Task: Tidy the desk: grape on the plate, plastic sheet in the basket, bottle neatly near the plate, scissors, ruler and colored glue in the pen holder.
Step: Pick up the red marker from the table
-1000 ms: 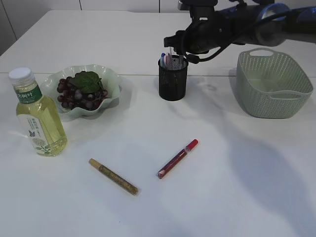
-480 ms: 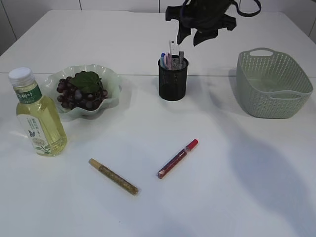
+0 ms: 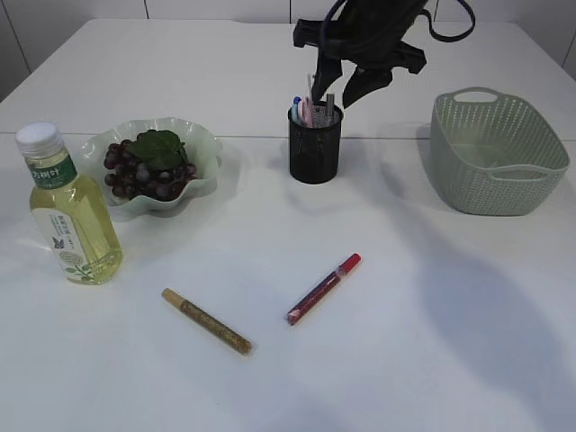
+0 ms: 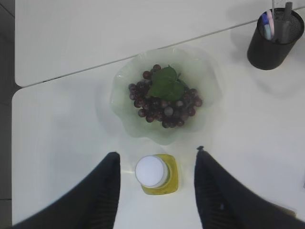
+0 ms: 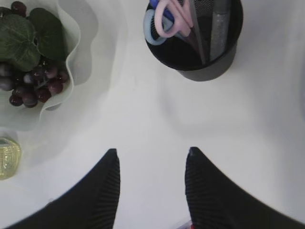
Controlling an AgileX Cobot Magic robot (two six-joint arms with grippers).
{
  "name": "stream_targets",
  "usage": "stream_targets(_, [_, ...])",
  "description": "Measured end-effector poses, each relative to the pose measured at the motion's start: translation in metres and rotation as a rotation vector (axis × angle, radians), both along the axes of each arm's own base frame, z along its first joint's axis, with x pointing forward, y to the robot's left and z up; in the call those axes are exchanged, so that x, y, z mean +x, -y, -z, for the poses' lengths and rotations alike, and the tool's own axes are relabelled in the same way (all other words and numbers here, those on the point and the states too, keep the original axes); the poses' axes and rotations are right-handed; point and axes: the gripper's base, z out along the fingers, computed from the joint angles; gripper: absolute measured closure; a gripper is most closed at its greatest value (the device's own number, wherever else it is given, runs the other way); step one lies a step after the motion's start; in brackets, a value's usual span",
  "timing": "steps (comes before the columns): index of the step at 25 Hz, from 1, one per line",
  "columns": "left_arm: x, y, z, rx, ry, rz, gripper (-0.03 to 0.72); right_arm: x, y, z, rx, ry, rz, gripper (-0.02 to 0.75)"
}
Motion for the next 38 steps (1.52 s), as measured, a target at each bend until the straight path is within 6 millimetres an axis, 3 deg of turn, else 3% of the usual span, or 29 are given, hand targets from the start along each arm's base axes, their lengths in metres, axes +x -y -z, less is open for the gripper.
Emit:
stream_targets(3, [0.000,0.001,0.000,-0.005,-0.003,0.003,0.316,-0.004,0.000,-0.002,0.010,-0.009,-0.003,0.372])
stream_targets(6, [0.000,0.002,0.001,-0.018,-0.009,0.009,0.316,-0.021,0.003,-0.004,0.000,-0.057,0.000,0.372])
stream_targets(10, [-0.001,0.003,0.001,-0.026,-0.013,0.013,0.316,-0.068,0.002,-0.003,-0.047,-0.161,0.002,0.372])
stream_targets(15, [-0.001,0.004,0.001,-0.041,-0.020,0.020,0.316,-0.146,-0.011,0.002,-0.095,-0.276,-0.065,0.372])
stream_targets(18, [-0.002,0.005,0.001,-0.052,-0.025,0.025,0.316,-0.172,-0.015,0.002,-0.069,-0.320,-0.091,0.372])
stream_targets(23, [-0.002,0.007,0.002,-0.064,-0.033,0.031,0.316,-0.172,-0.012,0.004,-0.086,-0.321,-0.068,0.372])
stream_targets(26, [-0.002,0.007,0.002,-0.073,-0.037,0.035,0.316,-0.168,-0.013,0.013,-0.076,-0.378,0.079,0.372])
stream_targets(33, [-0.002,0.008,0.002,-0.081,-0.041,0.039,0.316,-0.137,-0.020,0.063,-0.074,-0.439,0.494,0.372])
stream_targets(38, [-0.002,0.008,0.002,-0.082,-0.042,0.040,0.316,-0.114,-0.032,0.088,-0.065,-0.453,0.558,0.372])
